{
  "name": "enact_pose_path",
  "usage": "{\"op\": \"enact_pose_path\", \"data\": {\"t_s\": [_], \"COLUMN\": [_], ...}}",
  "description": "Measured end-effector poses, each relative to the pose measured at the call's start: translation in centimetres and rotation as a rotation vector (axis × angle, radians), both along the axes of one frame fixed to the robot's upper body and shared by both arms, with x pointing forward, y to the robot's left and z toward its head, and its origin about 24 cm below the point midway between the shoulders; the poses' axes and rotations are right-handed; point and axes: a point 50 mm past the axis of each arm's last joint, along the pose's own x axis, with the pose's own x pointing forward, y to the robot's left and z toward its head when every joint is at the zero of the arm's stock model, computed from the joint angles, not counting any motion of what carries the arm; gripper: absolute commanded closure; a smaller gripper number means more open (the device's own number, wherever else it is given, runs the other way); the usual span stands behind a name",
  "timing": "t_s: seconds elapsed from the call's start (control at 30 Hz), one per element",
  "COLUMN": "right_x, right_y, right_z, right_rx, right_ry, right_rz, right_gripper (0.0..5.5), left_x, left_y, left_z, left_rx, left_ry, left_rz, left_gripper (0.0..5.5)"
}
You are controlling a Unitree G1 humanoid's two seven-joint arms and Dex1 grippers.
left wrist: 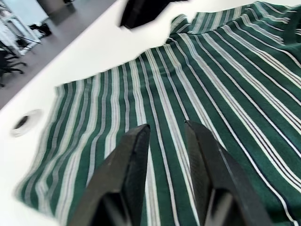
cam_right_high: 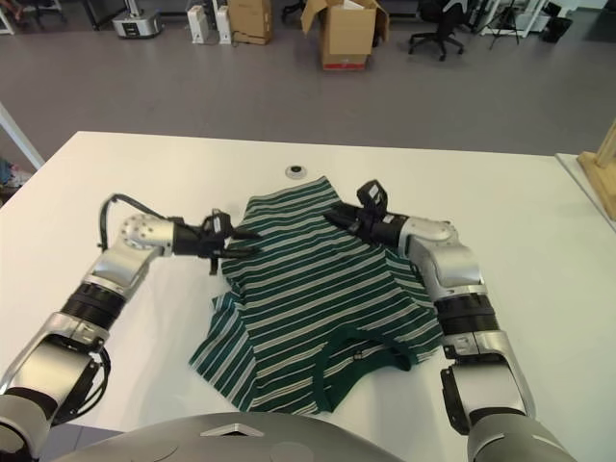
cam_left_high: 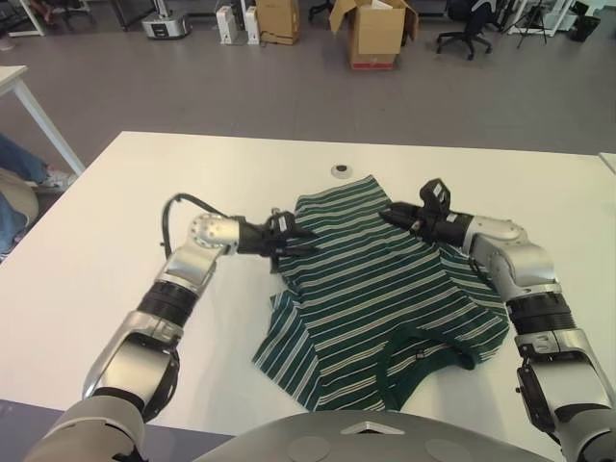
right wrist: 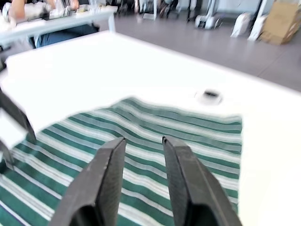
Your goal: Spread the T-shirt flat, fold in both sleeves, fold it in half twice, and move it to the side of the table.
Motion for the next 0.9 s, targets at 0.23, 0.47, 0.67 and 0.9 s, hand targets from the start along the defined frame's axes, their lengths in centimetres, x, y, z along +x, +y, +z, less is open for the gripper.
{"op": "enact_pose_path", "data": {"t_s": [0.23,0.47,0.67,0.9], "right_x": [-0.7,-2.0,-2.4,-3.0], "right_y": [-1.2,-1.3,-0.9,-1.2], "right_z": [3.4,2.3,2.1,1.9], "right_rx": [0.057,0.083,0.125,0.141], "right_ry": [-0.100,-0.046,-0.042,-0.045], "right_rz": [-0.077,-0.116,-0.131,-0.181], "right_gripper": [4.04,4.04,4.04,4.04], "left_x": [1.3,4.8,6.4,7.6], "left_y": [0.3,2.5,1.5,4.3], "left_z": [-2.7,0.6,4.0,6.7], "left_rx": [0.192,0.571,0.604,0.234], "left_ry": [-0.139,-0.571,-0.868,-0.670], "left_rz": [0.037,-0.225,-0.301,0.198], "left_gripper": [4.15,4.15,4.15,4.15]}}
